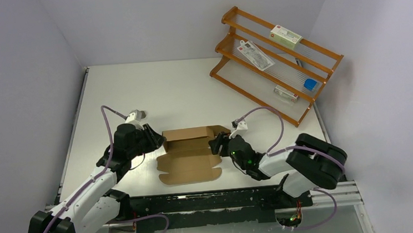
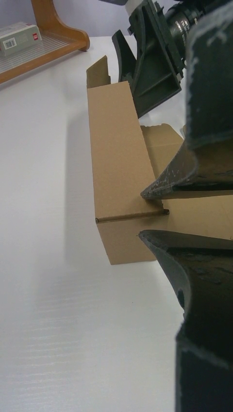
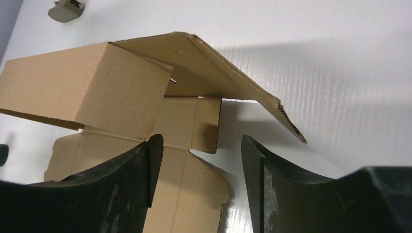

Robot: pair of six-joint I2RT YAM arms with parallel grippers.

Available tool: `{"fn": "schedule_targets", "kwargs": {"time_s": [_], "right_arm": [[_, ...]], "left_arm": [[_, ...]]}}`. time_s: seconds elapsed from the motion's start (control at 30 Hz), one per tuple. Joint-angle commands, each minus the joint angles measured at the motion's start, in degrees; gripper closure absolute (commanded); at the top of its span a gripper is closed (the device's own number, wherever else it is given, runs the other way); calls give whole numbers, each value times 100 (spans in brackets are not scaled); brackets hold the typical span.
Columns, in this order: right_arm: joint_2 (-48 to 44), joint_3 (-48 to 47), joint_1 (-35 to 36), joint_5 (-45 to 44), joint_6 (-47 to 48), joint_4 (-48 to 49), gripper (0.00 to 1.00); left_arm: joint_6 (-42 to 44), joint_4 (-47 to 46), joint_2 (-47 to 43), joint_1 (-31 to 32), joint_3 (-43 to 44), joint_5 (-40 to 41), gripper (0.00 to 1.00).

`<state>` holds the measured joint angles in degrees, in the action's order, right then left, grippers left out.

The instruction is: Fold the paper box

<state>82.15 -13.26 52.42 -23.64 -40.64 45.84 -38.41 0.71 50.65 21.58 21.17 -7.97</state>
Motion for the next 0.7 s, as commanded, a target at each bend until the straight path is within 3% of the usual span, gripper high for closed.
{"fn": "schedule_targets", "kwargs": {"time_s": [0.0,0.3,0.67], "right_arm": [[497,-99,117,-346,55,995,37],[763,-347,433,-154,518,1302,52],[1151,-362,557,-76,891,1725,56]], "left_arm": [[43,210,-12,4,143,98,65],[22,145,-13,4,142,54,66],[-17,76,-25,4,67,52,66]]}}
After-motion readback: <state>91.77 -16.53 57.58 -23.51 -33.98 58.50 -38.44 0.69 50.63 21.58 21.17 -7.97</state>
